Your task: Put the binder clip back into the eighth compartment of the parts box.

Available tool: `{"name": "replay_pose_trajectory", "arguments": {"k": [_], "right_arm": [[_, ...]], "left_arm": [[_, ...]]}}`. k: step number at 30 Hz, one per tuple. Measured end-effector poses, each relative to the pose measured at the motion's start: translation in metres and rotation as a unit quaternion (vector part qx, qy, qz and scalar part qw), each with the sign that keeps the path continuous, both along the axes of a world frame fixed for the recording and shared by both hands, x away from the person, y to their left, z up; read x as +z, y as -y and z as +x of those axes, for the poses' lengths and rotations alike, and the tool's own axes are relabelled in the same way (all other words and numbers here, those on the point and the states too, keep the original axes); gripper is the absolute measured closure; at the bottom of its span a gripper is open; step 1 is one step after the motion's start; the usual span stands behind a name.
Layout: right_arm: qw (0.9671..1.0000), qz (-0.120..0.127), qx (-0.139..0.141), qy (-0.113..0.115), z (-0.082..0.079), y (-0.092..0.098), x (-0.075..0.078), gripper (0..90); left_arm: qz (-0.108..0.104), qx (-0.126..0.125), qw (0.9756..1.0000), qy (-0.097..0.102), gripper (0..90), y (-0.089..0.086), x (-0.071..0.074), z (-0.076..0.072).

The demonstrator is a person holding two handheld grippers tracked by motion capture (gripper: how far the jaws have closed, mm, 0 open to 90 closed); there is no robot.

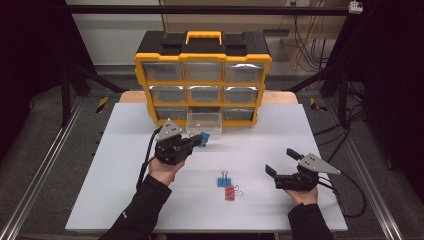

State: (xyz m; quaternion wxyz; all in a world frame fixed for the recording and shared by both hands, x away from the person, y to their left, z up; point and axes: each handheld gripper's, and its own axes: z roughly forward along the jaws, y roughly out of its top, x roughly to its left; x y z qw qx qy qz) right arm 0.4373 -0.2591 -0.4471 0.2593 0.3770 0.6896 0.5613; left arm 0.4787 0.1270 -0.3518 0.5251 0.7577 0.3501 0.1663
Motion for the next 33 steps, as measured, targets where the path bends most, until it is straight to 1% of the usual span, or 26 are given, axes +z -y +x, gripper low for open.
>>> {"name": "replay_pose_trajectory", "arguments": {"k": [2,4,6,7,11,13,16,18,20,22,23,24,26,28,30,33], "right_arm": [[1.0,-0.001,-0.002,0.0,0.0,0.0,0.0,0.3],[1.0,-0.002,-0.001,0.006,0.001,0.0,0.0,0.3],[1.0,-0.003,-0.001,0.005,0.001,0.0,0.0,0.3],[1.0,-0.001,-0.002,0.0,0.0,0.0,0.0,0.3],[1.0,0.0,-0.002,-0.001,0.0,0.0,0.0,0.3],[1.0,-0.002,-0.001,0.007,0.001,0.0,0.0,0.3],[1.0,-0.001,0.0,0.006,0.001,0.001,0.0,0.3],[1.0,-0.001,0.0,0.007,0.001,0.001,0.0,0.3],[1.0,0.001,-0.002,-0.001,0.0,0.0,0.0,0.3],[1.0,0.001,-0.002,-0.001,0.0,0.0,0.0,0.3],[1.0,-0.001,0.0,0.006,0.001,0.0,0.0,0.3],[1.0,-0.001,0.001,0.007,0.001,0.001,0.0,0.3],[1.0,-0.002,0.0,0.007,0.001,0.001,0.0,0.3],[1.0,0.0,-0.001,0.001,0.0,0.0,0.0,0.3],[1.0,0.001,-0.001,0.001,0.0,0.0,0.0,0.3],[1.0,-0.002,0.0,0.007,0.001,0.001,0.0,0.3]], "left_arm": [[0.004,0.0,1.0,0.001,88.1,0.0,0.002,0.005],[0.002,0.003,1.0,0.003,88.1,0.001,0.003,0.01],[0.006,0.004,1.0,0.004,88.2,0.001,0.005,0.014],[0.008,0.004,1.0,0.005,88.2,0.001,0.006,0.016],[0.009,0.005,0.9999,0.009,88.2,0.003,0.01,0.024],[0.01,0.006,0.9999,0.009,88.2,0.003,0.011,0.028],[0.014,0.007,0.9998,0.014,88.2,0.004,0.013,0.034],[0.014,0.008,0.9998,0.014,88.2,0.005,0.014,0.039],[0.012,0.011,0.9997,0.016,88.2,0.006,0.014,0.043],[0.015,0.011,0.9997,0.016,88.2,0.006,0.015,0.048],[0.017,0.011,0.9996,0.018,88.2,0.006,0.016,0.05],[0.017,0.012,0.9996,0.019,88.2,0.006,0.016,0.052],[0.02,0.013,0.9996,0.019,88.1,0.006,0.016,0.058],[0.018,0.016,0.9995,0.018,88.1,0.006,0.016,0.063],[0.021,0.021,0.9994,0.018,88.2,0.006,0.015,0.067],[0.024,0.024,0.9993,0.017,88.2,0.005,0.014,0.074]]}}
